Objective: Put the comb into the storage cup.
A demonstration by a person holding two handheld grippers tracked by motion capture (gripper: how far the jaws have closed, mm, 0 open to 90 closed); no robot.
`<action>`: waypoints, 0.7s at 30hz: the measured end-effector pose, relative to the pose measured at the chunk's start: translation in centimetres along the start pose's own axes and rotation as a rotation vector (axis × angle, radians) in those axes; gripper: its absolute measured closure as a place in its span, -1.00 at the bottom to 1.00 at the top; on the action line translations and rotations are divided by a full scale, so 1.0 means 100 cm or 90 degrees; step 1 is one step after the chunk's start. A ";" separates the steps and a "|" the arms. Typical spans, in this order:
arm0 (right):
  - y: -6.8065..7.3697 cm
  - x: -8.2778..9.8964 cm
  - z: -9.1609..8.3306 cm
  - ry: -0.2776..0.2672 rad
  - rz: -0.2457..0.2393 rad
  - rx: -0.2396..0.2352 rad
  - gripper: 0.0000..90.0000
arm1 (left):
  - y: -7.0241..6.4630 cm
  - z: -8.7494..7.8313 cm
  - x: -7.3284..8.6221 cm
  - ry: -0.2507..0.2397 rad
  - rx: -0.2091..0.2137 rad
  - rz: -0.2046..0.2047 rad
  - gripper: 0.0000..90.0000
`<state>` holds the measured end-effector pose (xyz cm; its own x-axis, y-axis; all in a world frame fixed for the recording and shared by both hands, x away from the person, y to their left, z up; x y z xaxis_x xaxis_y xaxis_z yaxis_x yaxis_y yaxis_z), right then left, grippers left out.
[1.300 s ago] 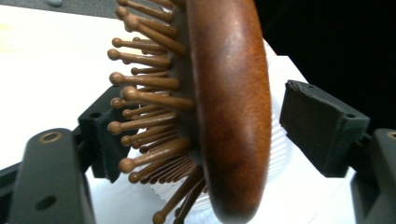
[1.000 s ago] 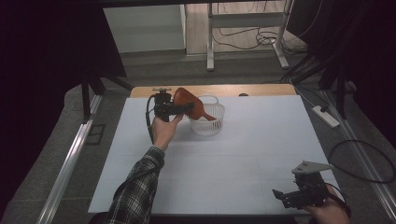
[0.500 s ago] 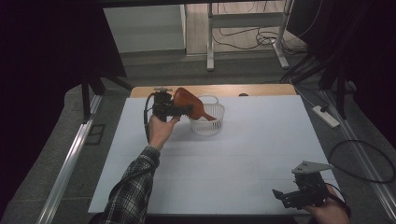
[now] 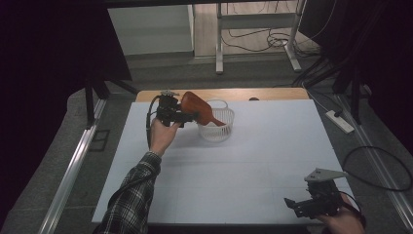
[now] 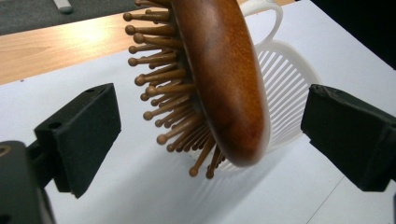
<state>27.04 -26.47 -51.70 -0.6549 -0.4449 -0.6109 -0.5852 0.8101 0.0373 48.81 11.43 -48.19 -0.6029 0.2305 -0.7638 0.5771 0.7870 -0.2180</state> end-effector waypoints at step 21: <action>0.000 0.000 -0.001 0.000 -0.001 0.001 -1.00 | -0.010 -0.013 0.008 0.019 -0.001 0.074 -0.97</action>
<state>27.01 -26.51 -51.66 -0.6536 -0.4462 -0.6113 -0.5856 0.8099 0.0350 47.04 11.60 -47.84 -0.5478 0.3373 -0.7656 0.6433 0.7548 -0.1278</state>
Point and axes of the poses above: each handheld gripper's, and its own axes: z roughly forward along the jaws, x roughly out of its underside, y roughly to its left, the point moved 8 cm from there along z, roughly forward along the jaws, and after that the axes turned 3 degrees about z, right-handed, at the moved point
